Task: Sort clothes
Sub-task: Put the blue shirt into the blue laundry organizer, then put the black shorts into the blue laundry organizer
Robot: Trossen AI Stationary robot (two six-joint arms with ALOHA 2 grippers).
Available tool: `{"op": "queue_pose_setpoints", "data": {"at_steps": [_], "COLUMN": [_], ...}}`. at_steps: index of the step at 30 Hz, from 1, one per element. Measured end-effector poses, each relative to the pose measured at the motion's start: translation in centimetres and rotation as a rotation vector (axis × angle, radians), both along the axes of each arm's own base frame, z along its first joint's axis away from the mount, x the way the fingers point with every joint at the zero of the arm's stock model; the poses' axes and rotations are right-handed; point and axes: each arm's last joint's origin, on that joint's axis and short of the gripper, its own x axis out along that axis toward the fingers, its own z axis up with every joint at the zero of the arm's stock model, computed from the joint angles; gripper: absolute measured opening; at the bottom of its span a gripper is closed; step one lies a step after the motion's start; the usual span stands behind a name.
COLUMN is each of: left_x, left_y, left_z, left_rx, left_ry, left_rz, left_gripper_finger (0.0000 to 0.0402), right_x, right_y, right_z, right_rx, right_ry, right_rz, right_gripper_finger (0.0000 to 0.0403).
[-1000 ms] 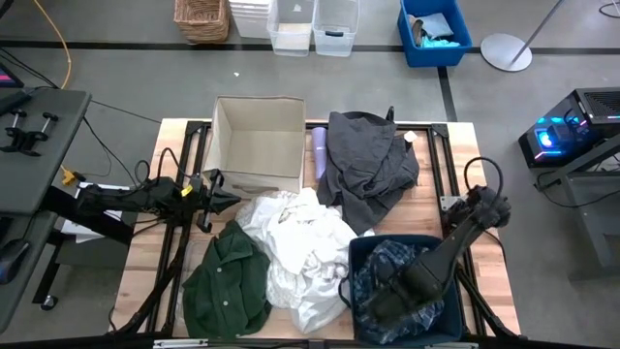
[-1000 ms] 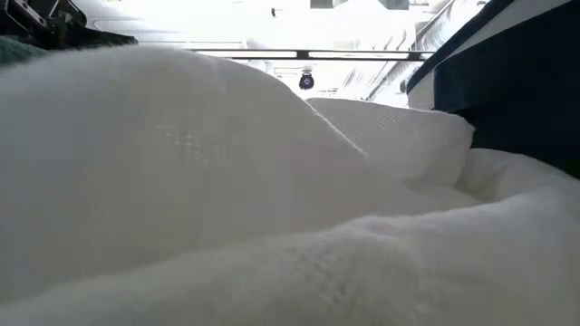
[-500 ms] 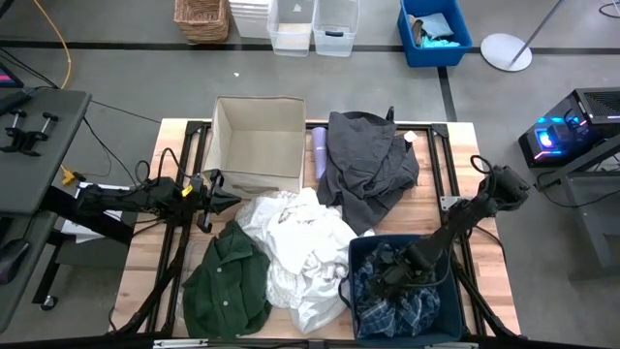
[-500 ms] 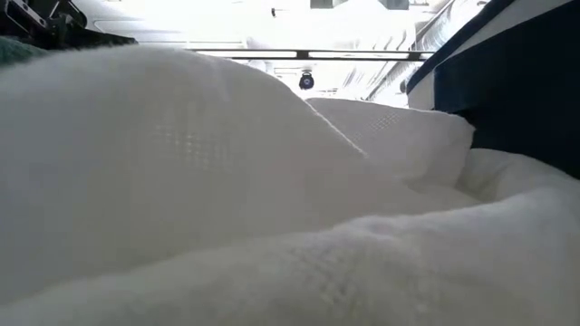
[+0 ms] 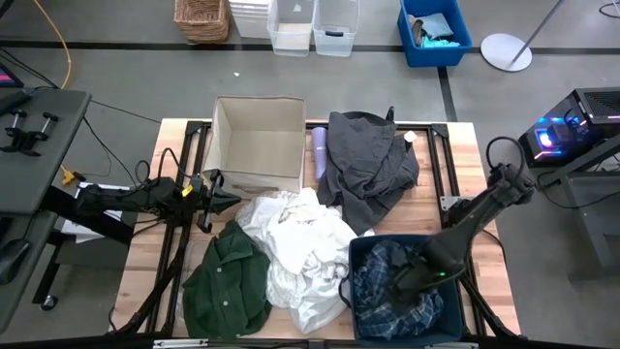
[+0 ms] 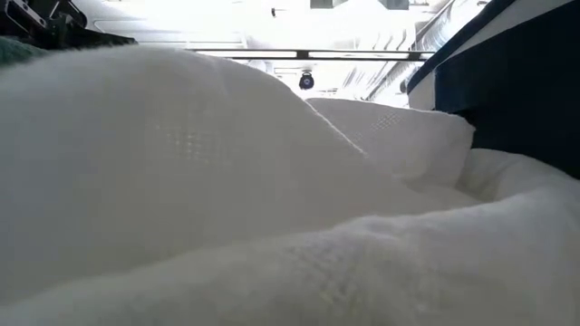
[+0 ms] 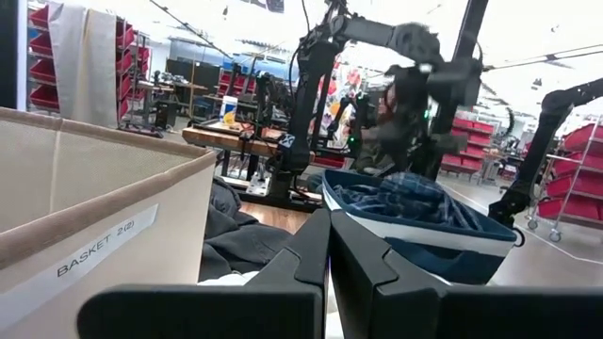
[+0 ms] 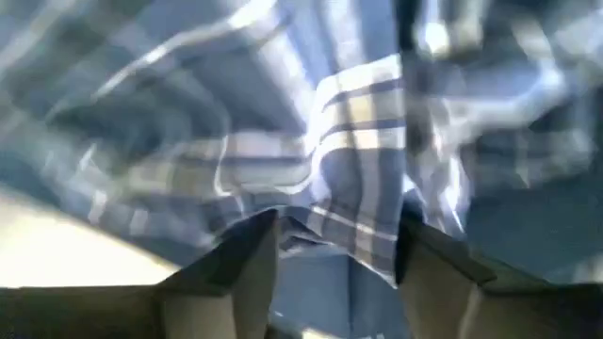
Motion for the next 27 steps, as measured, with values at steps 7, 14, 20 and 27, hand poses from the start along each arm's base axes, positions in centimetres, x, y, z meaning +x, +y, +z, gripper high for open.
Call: {"op": "queue_pose_setpoints", "data": {"at_steps": [7, 14, 20, 27], "left_x": [0.0, 0.0, 0.0, 0.0], "left_y": [0.0, 0.0, 0.0, 0.0], "left_z": [0.0, 0.0, 0.0, 0.0], "left_rx": [0.000, 0.000, 0.000, 0.000], "left_ry": [0.000, -0.001, -0.001, -0.001], "left_rz": [0.000, 0.000, 0.000, 0.000], "left_gripper_finger": [0.0000, 0.0000, 0.0000, 0.0000], "right_x": [-0.6, 1.2, 4.0, 6.5], "right_y": [-0.4, -1.9, -7.2, -17.5], "right_z": [5.5, 8.0, 8.0, 3.7], "right_rx": [0.021, -0.021, -0.415, -0.735], "right_ry": [-0.026, -0.244, -0.419, -0.269], "right_rz": [0.010, -0.076, -0.452, -0.837], "right_gripper_finger": [0.0232, 0.0239, 0.0239, 0.0239]}}
